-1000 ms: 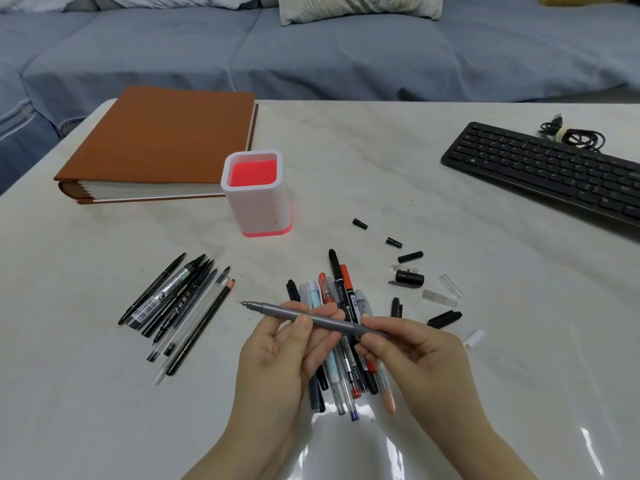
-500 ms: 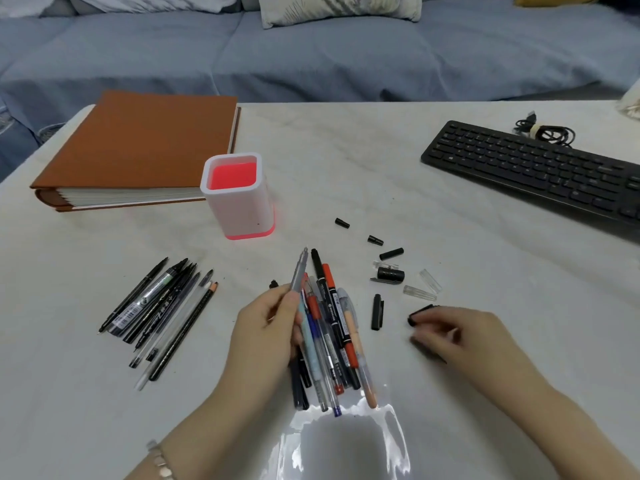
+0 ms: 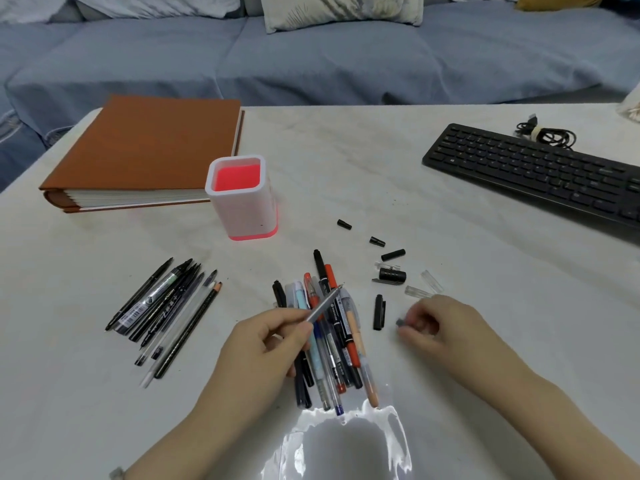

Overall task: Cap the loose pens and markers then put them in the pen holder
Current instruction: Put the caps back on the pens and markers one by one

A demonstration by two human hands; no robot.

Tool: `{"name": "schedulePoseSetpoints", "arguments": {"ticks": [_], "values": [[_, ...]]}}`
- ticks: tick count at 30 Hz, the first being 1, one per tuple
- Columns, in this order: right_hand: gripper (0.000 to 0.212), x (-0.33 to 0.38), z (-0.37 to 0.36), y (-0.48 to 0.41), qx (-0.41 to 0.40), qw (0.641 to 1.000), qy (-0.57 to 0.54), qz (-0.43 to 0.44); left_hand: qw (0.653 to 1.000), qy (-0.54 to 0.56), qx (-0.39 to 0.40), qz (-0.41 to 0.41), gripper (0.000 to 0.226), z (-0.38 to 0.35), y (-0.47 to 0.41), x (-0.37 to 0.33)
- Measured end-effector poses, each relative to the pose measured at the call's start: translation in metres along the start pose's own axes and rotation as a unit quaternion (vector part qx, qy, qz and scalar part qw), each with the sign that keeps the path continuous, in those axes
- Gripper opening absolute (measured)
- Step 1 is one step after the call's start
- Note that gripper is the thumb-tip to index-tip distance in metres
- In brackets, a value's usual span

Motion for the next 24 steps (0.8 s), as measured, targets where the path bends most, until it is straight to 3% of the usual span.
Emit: {"name": "schedulePoseSetpoints", "arguments": {"ticks": [2, 4, 7, 14, 24], "values": [[0.012, 0.005, 0.012, -0.002, -0.046, 0.980, -0.187, -0.050, 1.000, 0.015, 0.008, -0.003, 0.031, -0.001, 0.002, -0.004], [0.014, 0.012, 0.022, 0.000, -0.082, 0.929, -0.352, -0.078, 1.000, 0.022, 0.021, -0.006, 0.031, -0.003, 0.005, -0.008], [0.017, 0.022, 0.030, 0.003, -0.119, 0.871, -0.467, -0.095, 0.999, 0.021, 0.037, -0.013, 0.030, -0.005, 0.010, -0.011], [0.012, 0.033, 0.011, 0.013, -0.125, 0.821, -0.539, -0.137, 0.998, 0.040, 0.048, -0.016, 0.039, -0.006, 0.017, -0.015], [0.007, 0.030, 0.011, 0.014, -0.104, 0.839, -0.515, -0.140, 0.999, -0.003, 0.036, -0.034, 0.039, 0.000, 0.015, -0.015]]}}
Point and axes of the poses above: each hand's wrist, its own y-axis away from the middle knuckle, its own z-axis out of the back of the hand, x = y × z, the point moved 10 cm from there along -y, towards the middle knuckle, and after that the axes turned 5 degrees about -x, right-handed, at the moved point
